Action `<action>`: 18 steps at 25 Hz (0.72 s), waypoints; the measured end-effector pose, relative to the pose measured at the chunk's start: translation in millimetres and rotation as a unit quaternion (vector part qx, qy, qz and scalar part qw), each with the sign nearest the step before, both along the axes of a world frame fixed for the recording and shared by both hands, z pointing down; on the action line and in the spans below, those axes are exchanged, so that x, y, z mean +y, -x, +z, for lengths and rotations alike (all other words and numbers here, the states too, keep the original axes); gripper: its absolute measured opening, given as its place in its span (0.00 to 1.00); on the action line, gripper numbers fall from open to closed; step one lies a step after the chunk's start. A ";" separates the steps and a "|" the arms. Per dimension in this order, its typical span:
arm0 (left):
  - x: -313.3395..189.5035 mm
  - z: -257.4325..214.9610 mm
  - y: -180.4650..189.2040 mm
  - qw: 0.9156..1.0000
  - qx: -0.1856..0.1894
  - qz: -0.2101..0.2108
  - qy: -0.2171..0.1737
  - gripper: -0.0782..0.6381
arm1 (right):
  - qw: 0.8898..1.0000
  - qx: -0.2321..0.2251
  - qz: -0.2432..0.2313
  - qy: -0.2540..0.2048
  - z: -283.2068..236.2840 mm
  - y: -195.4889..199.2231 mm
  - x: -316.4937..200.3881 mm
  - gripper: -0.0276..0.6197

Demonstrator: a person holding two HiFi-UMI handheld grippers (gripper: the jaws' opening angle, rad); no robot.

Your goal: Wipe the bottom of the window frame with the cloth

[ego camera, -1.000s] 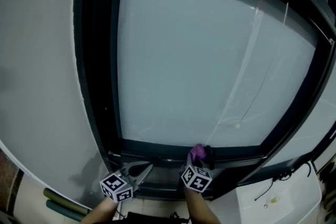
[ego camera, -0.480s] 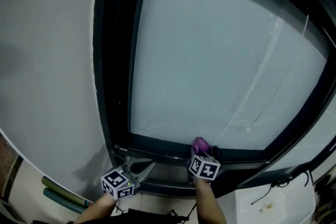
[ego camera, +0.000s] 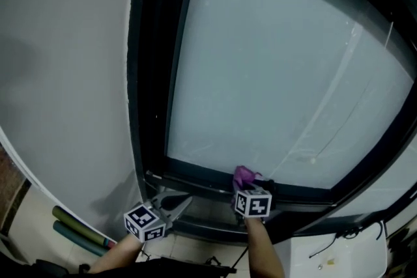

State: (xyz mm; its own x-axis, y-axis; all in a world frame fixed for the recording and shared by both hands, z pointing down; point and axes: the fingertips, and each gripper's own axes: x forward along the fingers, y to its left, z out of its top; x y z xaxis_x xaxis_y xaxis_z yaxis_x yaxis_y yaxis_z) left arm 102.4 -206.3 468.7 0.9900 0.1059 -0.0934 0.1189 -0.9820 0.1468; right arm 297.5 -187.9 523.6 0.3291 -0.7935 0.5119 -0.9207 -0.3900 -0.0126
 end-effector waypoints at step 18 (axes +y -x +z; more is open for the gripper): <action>-8.9 -0.5 25.8 0.997 -0.005 -0.076 -0.007 0.11 | 0.989 0.044 -0.138 0.035 2.7 52.5 -47.1 0.16</action>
State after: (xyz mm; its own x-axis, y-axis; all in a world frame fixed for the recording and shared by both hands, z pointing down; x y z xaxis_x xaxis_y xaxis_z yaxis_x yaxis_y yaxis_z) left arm 76.6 -215.2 468.1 0.9956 -0.0435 -0.0827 -0.0321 -0.9905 0.1340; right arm 245.0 -235.1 526.4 0.1506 -0.8227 0.5481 -0.9886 -0.1213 0.0896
